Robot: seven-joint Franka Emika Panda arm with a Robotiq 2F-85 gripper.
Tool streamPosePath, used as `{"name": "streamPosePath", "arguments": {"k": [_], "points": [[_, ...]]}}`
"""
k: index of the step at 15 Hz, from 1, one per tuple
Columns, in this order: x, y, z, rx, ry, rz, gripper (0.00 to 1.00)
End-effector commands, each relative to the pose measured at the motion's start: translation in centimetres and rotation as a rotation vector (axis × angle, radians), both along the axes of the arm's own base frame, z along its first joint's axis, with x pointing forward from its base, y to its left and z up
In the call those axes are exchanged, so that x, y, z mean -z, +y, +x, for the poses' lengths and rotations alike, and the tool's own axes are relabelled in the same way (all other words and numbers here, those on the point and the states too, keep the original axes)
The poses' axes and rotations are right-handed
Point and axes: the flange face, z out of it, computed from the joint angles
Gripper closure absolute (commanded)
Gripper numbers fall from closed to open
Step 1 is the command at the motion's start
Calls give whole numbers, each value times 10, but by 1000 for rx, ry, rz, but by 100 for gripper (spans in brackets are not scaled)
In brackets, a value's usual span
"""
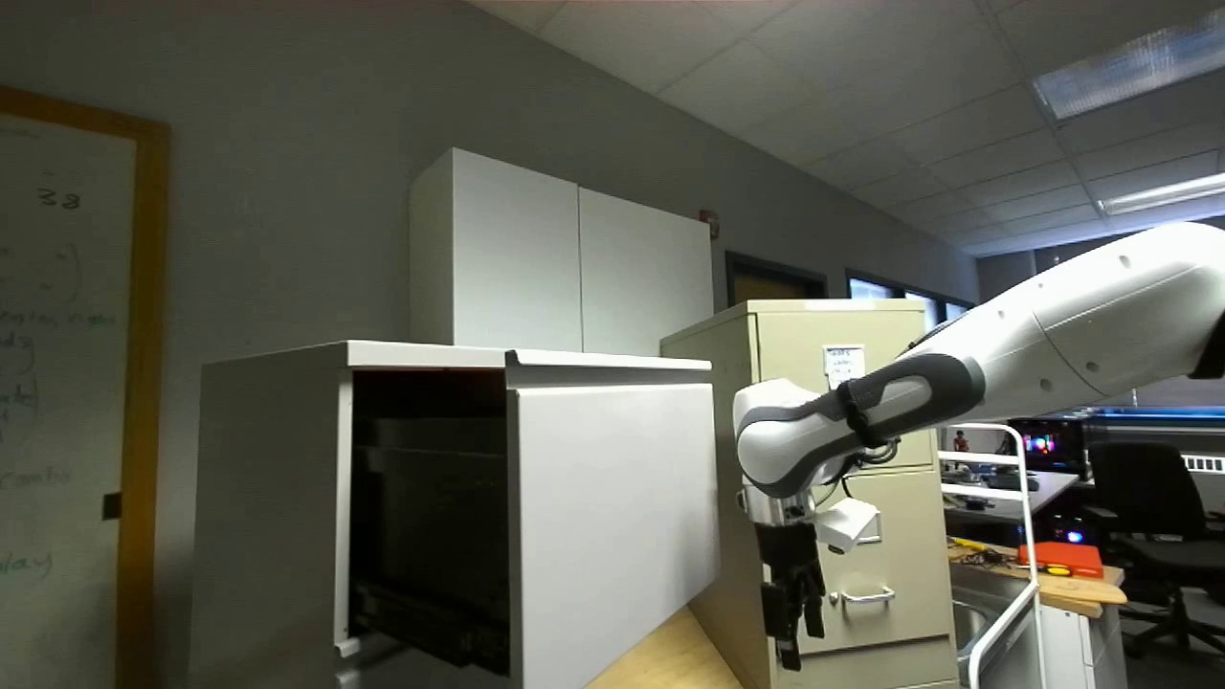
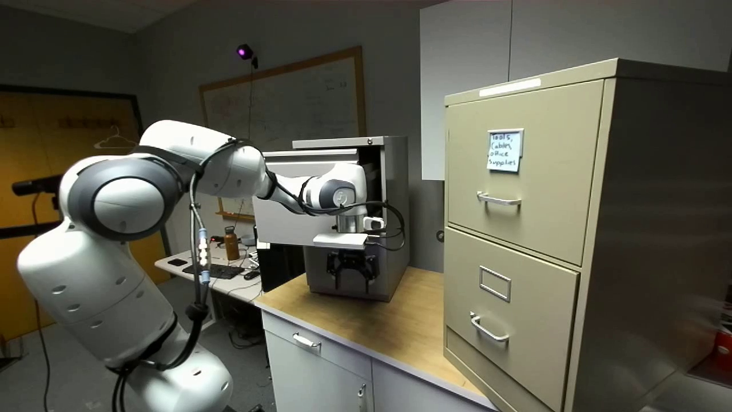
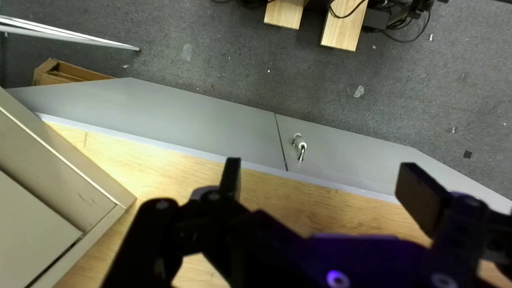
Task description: Close the drawer on the grey filing cabinet
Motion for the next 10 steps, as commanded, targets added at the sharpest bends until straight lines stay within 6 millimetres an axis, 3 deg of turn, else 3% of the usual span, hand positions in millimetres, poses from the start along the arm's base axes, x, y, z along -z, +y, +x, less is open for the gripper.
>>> {"name": "streamPosePath", "arguments": {"k": [1,5,6,8,10], "points": [[-24,14,-2,-30,-58,-11,0],[-64,28,-13,-73,-164,-20,0],[-76,33,-17,-84,-205,-21,25],[-98,42,-25,-110,-284,-14,33],[-119,52,-32,-142,-369,1,50]]}}
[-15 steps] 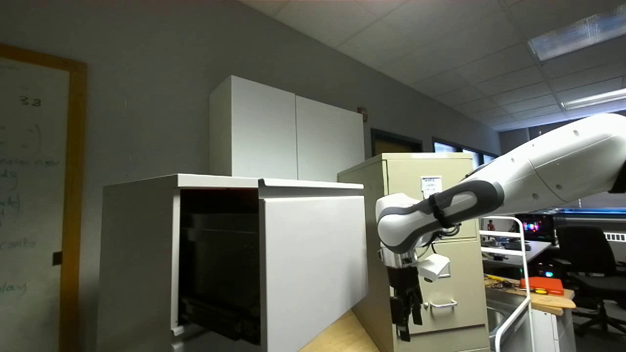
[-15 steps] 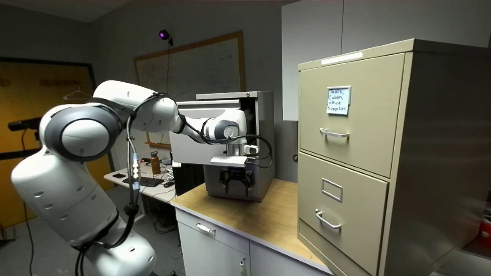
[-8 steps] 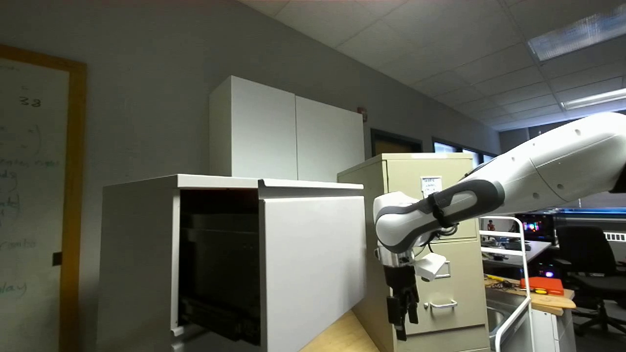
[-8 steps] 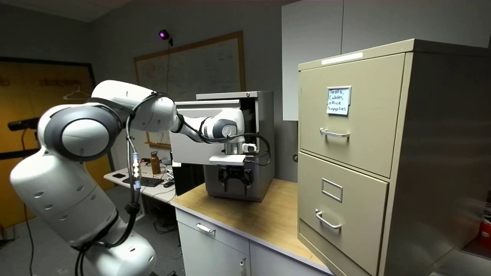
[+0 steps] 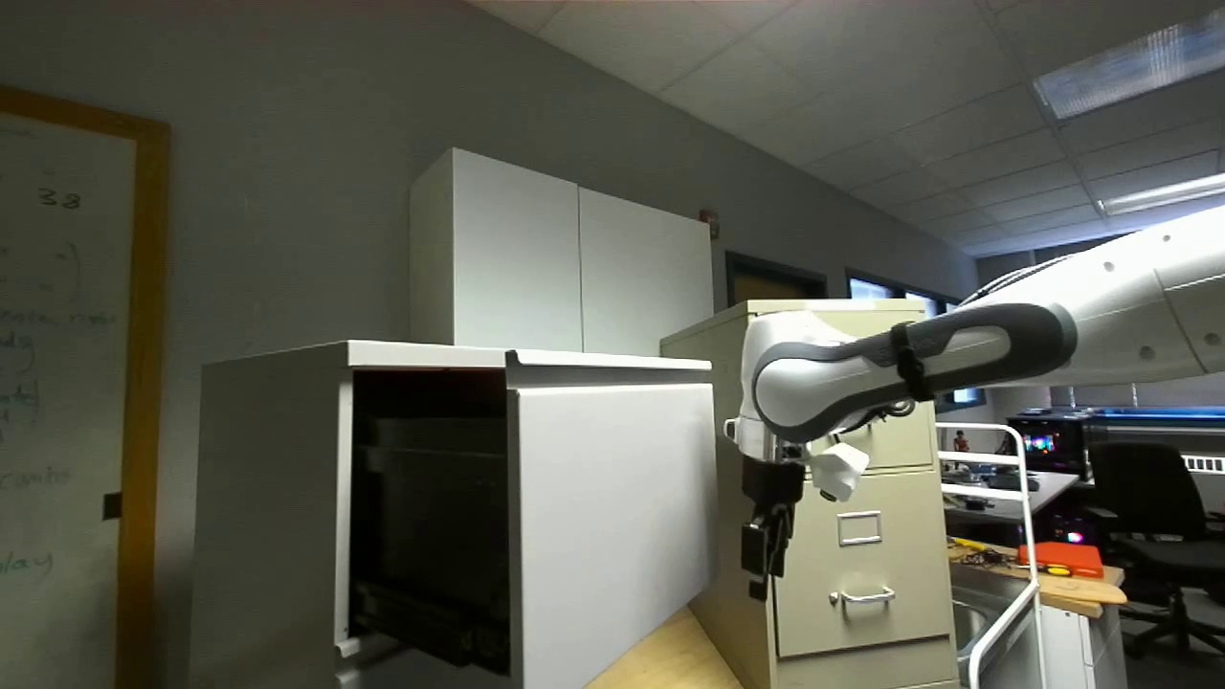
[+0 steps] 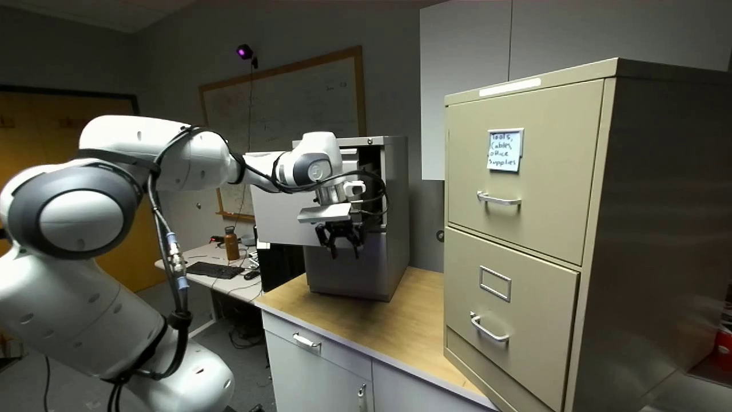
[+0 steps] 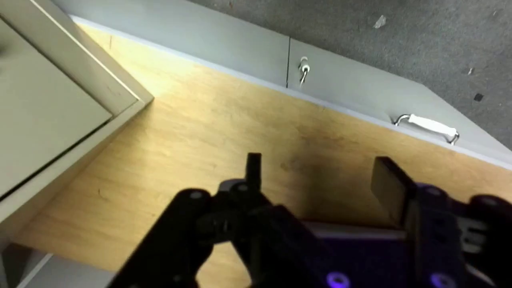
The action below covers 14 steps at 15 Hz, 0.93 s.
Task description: Close the drawer on the grey filing cabinet
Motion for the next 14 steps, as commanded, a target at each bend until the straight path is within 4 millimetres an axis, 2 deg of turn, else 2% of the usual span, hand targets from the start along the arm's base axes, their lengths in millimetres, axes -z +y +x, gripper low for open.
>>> {"name": "streamPosePath", "arguments": {"k": [1,6,9,14], "points": [[-40,19,-18,-77,-155,25,57],[-80,45,-32,-143,-395,74,94],[-96,58,-32,-189,-506,123,99],[-110,76,-15,-273,-562,171,95]]}}
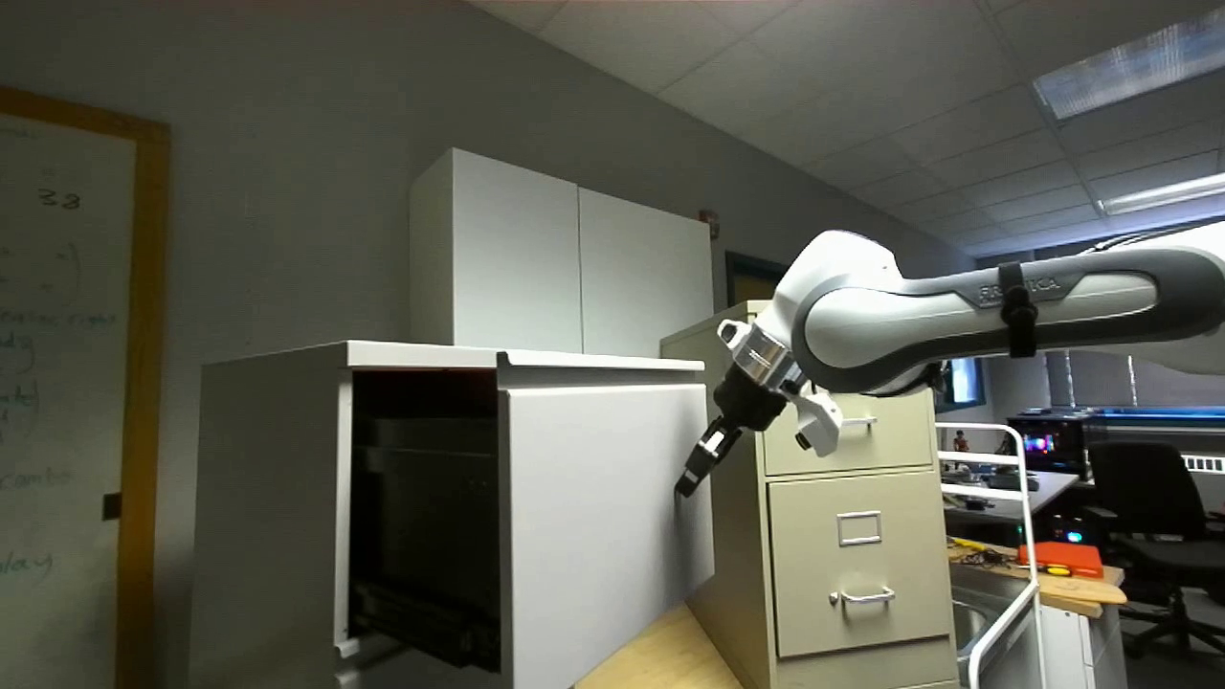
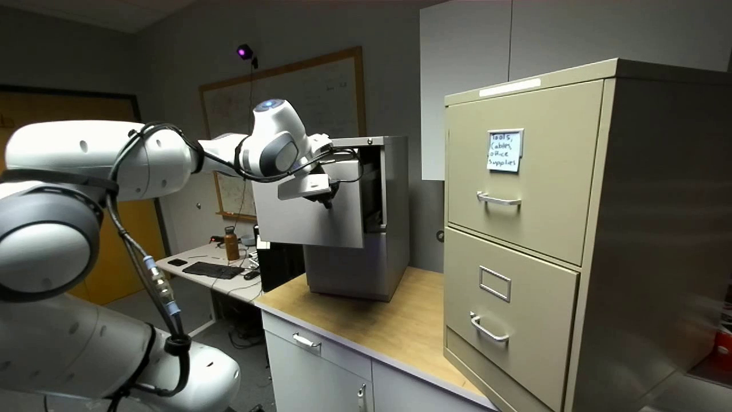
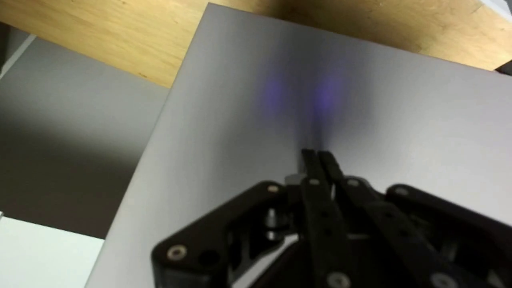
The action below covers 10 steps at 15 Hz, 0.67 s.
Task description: Close the drawer on the grey filing cabinet
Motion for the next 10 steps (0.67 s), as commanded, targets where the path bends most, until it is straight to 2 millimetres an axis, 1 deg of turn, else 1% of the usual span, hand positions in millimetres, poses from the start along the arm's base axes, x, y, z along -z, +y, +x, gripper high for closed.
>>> {"name": "streamPosePath", "arguments": {"k": [1,3,5,10], "points": [[-16,20,23,-79,-52,41,94],[-21,30,40,-96,-45,77,96],[-26,39,63,-111,-36,117,96],[-29,65,133,-138,4,200,96]]}}
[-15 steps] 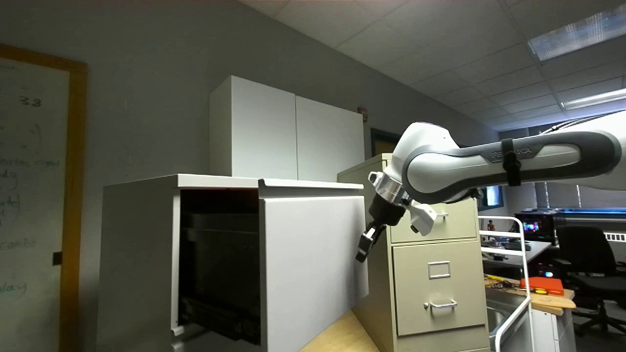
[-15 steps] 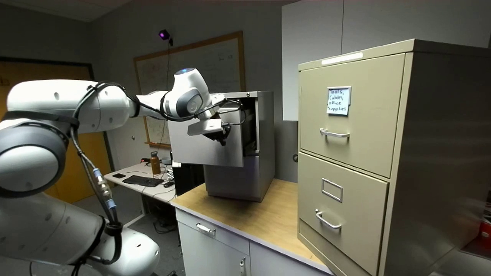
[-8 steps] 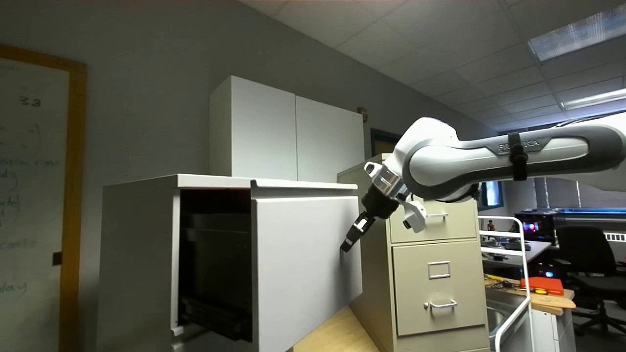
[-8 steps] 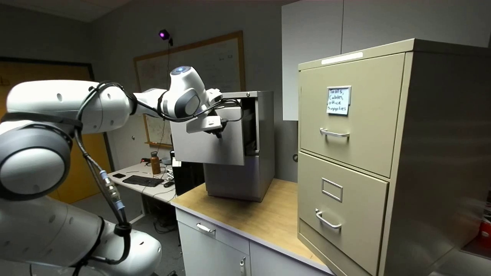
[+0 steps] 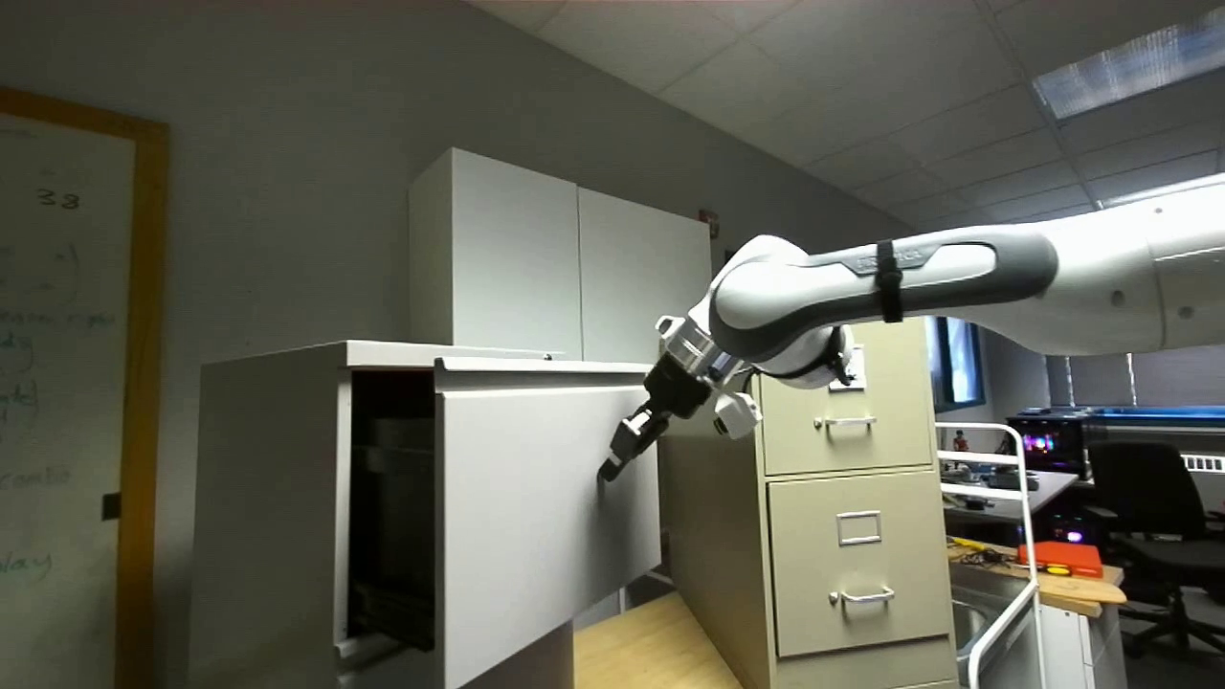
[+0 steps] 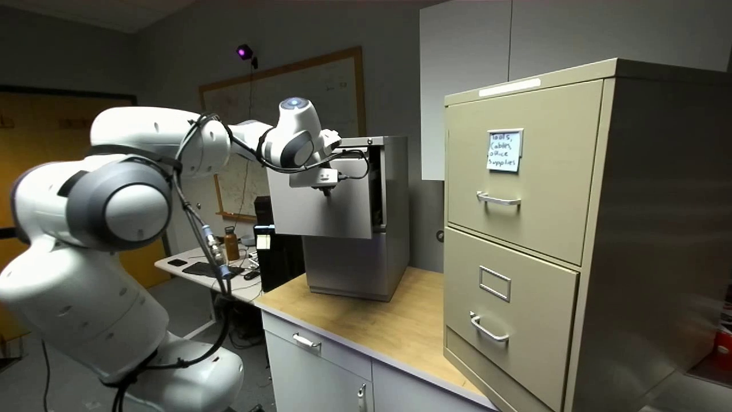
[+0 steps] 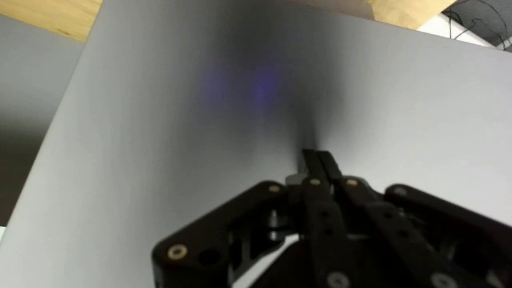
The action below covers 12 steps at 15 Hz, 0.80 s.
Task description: Close the drawer on the grey filing cabinet
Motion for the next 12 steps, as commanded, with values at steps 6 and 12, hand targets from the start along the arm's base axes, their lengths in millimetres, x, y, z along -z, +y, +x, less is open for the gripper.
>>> {"name": "streamPosePath", "arguments": {"k": [6,12], "points": [[-15,55,130,-44,17,127,97],[-21,109,177,-81,15,100,97]]}}
